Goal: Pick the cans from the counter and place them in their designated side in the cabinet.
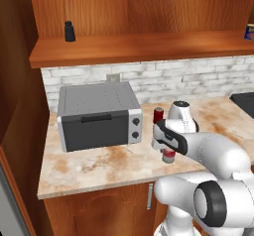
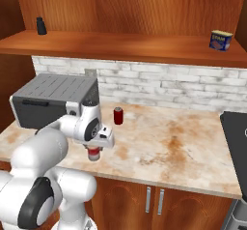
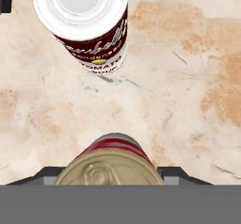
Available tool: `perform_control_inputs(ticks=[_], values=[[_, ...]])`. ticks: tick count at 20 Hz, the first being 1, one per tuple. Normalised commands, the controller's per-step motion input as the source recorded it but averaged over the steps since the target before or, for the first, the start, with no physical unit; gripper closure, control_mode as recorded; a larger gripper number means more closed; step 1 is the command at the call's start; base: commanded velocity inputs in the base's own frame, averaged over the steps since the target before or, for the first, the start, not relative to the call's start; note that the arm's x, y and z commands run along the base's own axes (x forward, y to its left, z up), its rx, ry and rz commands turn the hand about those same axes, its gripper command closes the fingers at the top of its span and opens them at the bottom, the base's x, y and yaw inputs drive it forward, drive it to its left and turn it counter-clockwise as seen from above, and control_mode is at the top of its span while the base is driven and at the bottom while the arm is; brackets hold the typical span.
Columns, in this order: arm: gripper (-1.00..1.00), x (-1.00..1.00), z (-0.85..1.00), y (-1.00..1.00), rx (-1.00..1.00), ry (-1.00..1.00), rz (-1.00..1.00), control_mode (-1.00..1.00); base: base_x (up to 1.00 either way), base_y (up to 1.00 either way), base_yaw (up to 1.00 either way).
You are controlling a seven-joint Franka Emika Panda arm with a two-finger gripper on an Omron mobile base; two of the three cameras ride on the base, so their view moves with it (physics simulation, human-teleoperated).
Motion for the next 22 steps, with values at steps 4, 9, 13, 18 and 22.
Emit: perform_control_inputs(ticks=[4,9,13,18,22], values=[[1.00,-0.11,0.52,-0.15,0.00,-0.10,0.00,-1.00,0.00,0.00,0.00],[1.00,-0.07,0.53,-0.09,0.00,-0.13,0.01,-1.00,0.00,0.00,0.00],[1.00,-0.13,0.51,-0.15,0.00,-0.14,0.00,-1.00,0.00,0.00,0.00],[1.00,-0.17,0.48,-0.19,0.00,-0.14,0.00,-1.00,0.00,0.00,0.00],[1.00,-0.17,0.48,-0.19,0.00,-0.15,0.00,-1.00,0.00,0.00,0.00]])
